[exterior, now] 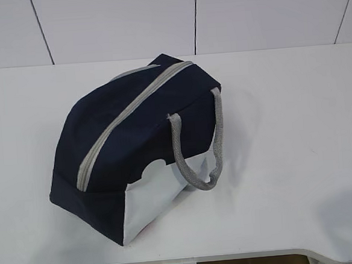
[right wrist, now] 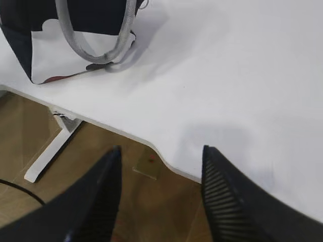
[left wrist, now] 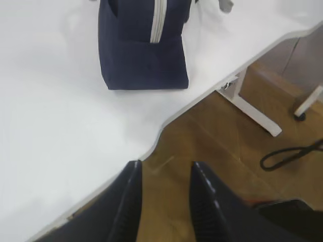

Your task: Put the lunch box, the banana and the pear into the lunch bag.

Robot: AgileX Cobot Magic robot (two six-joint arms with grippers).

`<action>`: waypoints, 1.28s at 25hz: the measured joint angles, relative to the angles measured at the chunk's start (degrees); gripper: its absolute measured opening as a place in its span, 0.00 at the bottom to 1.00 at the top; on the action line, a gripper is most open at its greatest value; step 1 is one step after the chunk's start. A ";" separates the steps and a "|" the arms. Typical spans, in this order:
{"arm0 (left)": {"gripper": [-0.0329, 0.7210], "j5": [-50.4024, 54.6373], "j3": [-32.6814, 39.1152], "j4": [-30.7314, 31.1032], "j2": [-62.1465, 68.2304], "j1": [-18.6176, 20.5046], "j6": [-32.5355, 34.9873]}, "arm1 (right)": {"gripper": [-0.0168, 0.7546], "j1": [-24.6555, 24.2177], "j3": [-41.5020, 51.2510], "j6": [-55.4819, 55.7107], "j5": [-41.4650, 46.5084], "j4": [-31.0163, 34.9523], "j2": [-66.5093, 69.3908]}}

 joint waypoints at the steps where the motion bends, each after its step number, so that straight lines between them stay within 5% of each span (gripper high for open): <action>1: 0.37 0.29 0.43 0.15 -0.81 0.00 0.00 | 0.54 0.00 1.52 0.00 -0.85 -0.61 -2.30; 21: 0.37 -6.19 3.20 1.38 -0.81 0.91 -0.45 | 0.54 0.00 6.36 0.00 -2.48 -1.46 -4.21; 26: 0.37 -6.22 3.20 1.38 -0.81 10.59 -0.49 | 0.54 -3.24 6.36 0.00 -2.48 -1.46 -4.21; 32: 0.37 -6.22 3.20 1.38 -0.81 23.12 -0.58 | 0.54 -13.16 6.36 0.00 -2.48 -1.46 -4.21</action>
